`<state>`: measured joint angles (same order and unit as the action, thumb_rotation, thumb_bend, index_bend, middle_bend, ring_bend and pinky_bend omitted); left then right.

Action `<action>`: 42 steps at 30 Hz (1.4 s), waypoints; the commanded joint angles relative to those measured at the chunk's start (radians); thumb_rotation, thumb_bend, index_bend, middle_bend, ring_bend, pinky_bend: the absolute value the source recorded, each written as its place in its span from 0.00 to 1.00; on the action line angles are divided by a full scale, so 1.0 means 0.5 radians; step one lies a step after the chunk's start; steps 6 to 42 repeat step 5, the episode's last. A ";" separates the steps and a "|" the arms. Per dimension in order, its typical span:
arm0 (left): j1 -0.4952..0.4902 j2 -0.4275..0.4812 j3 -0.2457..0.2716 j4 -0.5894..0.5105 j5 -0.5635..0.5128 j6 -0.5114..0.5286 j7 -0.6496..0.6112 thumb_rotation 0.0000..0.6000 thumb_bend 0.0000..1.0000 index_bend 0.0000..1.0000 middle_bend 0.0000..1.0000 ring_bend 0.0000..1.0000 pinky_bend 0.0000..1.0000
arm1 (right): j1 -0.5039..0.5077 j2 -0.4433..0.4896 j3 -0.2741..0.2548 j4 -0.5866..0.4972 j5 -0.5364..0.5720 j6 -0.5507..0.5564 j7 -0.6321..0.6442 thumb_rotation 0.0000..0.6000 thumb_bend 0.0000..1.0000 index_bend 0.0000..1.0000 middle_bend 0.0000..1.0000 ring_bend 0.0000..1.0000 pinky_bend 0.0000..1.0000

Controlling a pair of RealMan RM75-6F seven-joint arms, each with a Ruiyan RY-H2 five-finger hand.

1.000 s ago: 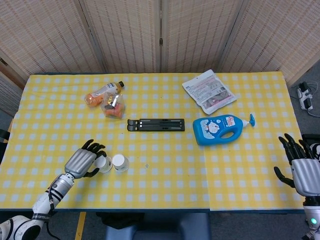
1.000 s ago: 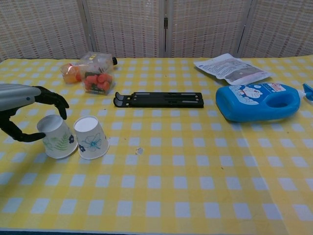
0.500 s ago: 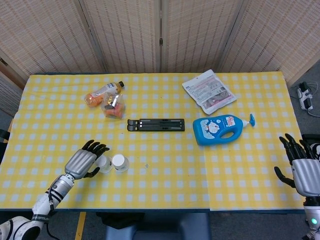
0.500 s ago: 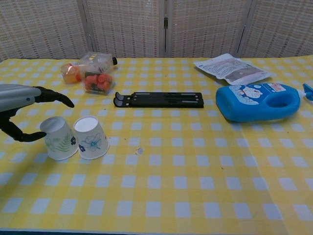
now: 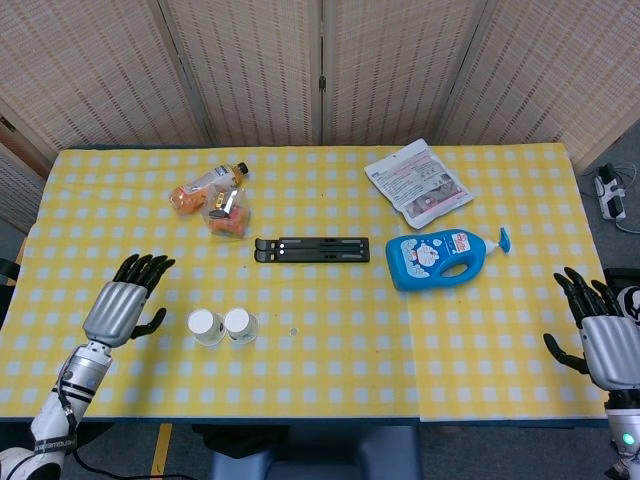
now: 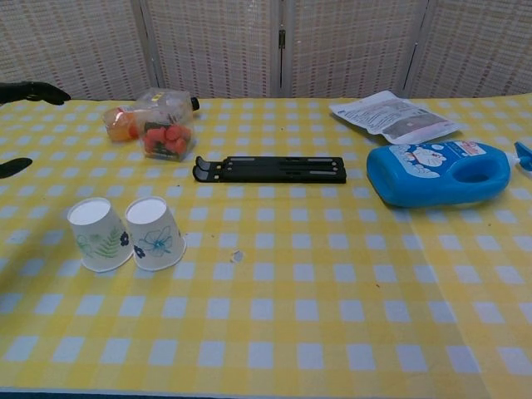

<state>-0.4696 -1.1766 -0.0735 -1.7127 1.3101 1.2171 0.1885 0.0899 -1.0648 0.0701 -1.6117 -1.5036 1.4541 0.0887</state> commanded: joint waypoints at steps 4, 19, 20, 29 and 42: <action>0.250 0.039 0.030 0.005 0.011 0.332 0.039 1.00 0.48 0.14 0.11 0.07 0.03 | 0.038 -0.003 -0.015 0.033 -0.012 -0.076 0.111 1.00 0.35 0.00 0.07 0.17 0.09; 0.278 0.045 0.041 0.006 0.017 0.360 0.031 1.00 0.48 0.14 0.11 0.07 0.02 | 0.040 -0.002 -0.014 0.032 -0.015 -0.076 0.117 1.00 0.35 0.00 0.07 0.17 0.09; 0.278 0.045 0.041 0.006 0.017 0.360 0.031 1.00 0.48 0.14 0.11 0.07 0.02 | 0.040 -0.002 -0.014 0.032 -0.015 -0.076 0.117 1.00 0.35 0.00 0.07 0.17 0.09; 0.278 0.045 0.041 0.006 0.017 0.360 0.031 1.00 0.48 0.14 0.11 0.07 0.02 | 0.040 -0.002 -0.014 0.032 -0.015 -0.076 0.117 1.00 0.35 0.00 0.07 0.17 0.09; 0.278 0.045 0.041 0.006 0.017 0.360 0.031 1.00 0.48 0.14 0.11 0.07 0.02 | 0.040 -0.002 -0.014 0.032 -0.015 -0.076 0.117 1.00 0.35 0.00 0.07 0.17 0.09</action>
